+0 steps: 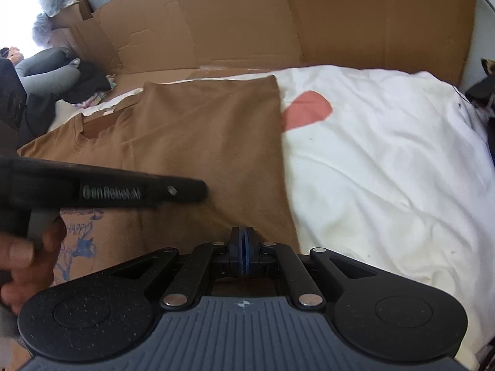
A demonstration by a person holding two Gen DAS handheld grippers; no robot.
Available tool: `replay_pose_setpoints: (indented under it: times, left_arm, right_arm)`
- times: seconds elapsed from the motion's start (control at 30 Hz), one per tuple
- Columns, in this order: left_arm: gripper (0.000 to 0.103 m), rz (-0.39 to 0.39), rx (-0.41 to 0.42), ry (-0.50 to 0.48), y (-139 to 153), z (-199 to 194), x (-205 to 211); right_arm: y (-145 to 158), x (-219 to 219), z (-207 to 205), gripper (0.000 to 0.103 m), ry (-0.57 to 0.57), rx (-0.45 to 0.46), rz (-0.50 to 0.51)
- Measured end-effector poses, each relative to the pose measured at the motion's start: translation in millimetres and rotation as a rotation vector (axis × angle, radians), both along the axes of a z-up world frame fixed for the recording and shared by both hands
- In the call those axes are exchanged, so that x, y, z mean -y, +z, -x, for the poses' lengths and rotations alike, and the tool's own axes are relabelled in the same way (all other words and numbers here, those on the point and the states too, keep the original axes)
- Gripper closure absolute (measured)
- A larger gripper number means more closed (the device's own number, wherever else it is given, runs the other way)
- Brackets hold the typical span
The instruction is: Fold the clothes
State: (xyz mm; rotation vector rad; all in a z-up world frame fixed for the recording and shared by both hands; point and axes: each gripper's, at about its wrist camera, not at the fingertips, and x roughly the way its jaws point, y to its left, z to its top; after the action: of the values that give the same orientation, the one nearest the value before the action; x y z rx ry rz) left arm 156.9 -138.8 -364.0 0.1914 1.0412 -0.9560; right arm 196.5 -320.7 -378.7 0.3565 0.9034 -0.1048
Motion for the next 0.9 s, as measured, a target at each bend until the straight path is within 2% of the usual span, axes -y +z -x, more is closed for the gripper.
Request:
replay_pose_setpoints:
  times: [0.3,0.43,0.63,0.67,0.73,0.8,0.87,0.9]
  left_arm:
    - [0.096,-0.023,0.074,0.162,3,-40,-37]
    - [0.096,-0.015,0.073,0.225,2,-54,-51]
    - [0.096,-0.031,0.08,0.233,3,-68,-55]
    - [0.096,-0.037,0.076,0.23,6,-70,-55]
    - [0.095,-0.049,0.071,0.217,11,-70,-53]
    - [0.088,-0.059,0.069,0.198,23,-69,-55]
    - [0.077,-0.076,0.068,0.18,37,-68,-59]
    - [0.076,-0.087,0.067,0.174,45,-68,-62]
  right_arm:
    - [-2,13,17,0.097,-0.049,-0.01,-0.023]
    - [-2,14,21,0.097,-0.06,-0.012,-0.026]
    - [-2,14,23,0.096,-0.082,-0.031,-0.043]
    - [-2,14,23,0.094,-0.086,-0.036,-0.048]
    - [1,13,25,0.081,-0.091,-0.041,-0.067]
    - [6,10,27,0.066,-0.089,-0.04,-0.087]
    - [13,7,30,0.063,-0.082,-0.037,-0.103]
    - [19,5,30,0.063,-0.075,-0.037,-0.104]
